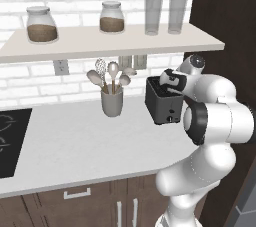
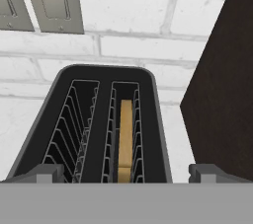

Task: Start the toaster. Once the lever pops up, take the bread to the plate on the dining counter.

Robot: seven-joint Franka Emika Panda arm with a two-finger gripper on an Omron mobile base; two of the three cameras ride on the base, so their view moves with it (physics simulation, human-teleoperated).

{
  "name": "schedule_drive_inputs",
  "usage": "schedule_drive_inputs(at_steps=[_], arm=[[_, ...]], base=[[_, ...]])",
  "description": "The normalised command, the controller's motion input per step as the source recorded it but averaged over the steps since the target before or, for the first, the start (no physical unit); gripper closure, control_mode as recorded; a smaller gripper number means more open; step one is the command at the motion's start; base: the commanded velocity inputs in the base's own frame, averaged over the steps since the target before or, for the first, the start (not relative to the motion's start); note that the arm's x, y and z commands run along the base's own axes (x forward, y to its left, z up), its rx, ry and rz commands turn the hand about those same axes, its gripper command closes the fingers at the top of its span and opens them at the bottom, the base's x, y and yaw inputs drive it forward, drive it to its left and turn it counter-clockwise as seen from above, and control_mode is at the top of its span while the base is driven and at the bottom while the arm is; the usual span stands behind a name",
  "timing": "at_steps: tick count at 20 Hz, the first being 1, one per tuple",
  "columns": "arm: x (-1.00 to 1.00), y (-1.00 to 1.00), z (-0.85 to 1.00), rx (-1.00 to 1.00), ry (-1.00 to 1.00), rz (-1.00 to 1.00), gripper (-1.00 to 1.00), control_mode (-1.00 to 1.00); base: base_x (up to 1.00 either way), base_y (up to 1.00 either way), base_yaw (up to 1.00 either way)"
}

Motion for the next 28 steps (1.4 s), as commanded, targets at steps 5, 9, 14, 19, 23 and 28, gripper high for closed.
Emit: schedule_drive_inputs(at_steps=[5,9,14,19,23,28], arm=[[0.0,0.0,0.0,0.0,0.0,0.0,-1.0,-1.0],[0.0,0.0,0.0,0.0,0.0,0.0,-1.0,-1.0],[0.0,0.0,0.0,0.0,0.0,0.0,-1.0,-1.0],[0.0,0.0,0.0,0.0,0.0,0.0,-1.0,-1.0],[0.0,0.0,0.0,0.0,0.0,0.0,-1.0,-1.0],[0.0,0.0,0.0,0.0,0.0,0.0,-1.0,-1.0]], base=[[0.0,0.0,0.0],[0.0,0.0,0.0],[0.0,0.0,0.0],[0.0,0.0,0.0],[0.0,0.0,0.0],[0.0,0.0,0.0]])
